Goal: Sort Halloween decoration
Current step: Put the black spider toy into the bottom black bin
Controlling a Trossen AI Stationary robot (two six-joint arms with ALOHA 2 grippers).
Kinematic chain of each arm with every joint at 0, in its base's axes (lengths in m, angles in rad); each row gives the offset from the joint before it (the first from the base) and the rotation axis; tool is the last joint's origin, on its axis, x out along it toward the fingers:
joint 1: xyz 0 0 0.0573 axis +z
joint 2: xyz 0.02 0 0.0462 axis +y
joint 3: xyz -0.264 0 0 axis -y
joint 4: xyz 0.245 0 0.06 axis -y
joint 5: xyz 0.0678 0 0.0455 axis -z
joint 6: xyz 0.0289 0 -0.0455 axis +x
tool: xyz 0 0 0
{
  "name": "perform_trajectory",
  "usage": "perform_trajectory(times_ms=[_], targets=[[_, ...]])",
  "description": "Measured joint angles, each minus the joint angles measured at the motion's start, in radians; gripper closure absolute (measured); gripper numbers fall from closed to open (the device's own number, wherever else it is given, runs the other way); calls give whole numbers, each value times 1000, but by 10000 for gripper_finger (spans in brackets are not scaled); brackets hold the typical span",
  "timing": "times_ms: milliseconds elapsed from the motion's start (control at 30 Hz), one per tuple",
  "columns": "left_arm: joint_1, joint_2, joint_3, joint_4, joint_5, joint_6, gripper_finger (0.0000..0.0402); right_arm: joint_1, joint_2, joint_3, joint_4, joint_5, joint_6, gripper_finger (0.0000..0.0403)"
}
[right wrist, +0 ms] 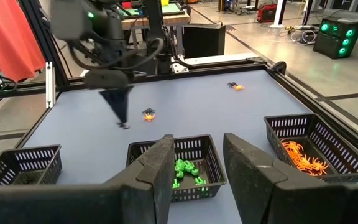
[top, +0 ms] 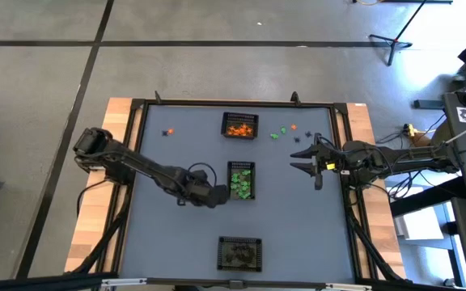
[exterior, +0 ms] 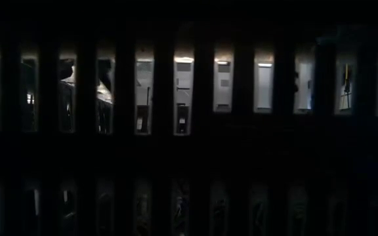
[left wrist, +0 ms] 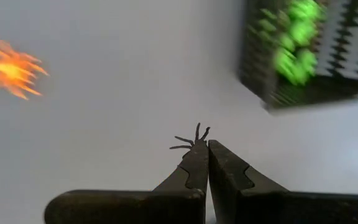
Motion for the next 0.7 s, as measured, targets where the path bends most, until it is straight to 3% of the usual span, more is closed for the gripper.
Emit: perform_trajectory(times_ms=[100,367,700], targets=[[-21,-5,0,90,0,25,401,0,0,0,0,0,0,265],[-66,-5,0,384,51,261,401,0,0,0,0,0,0,265],[-161,37,0,489,15,313,401,0,0,0,0,0,0,265]])
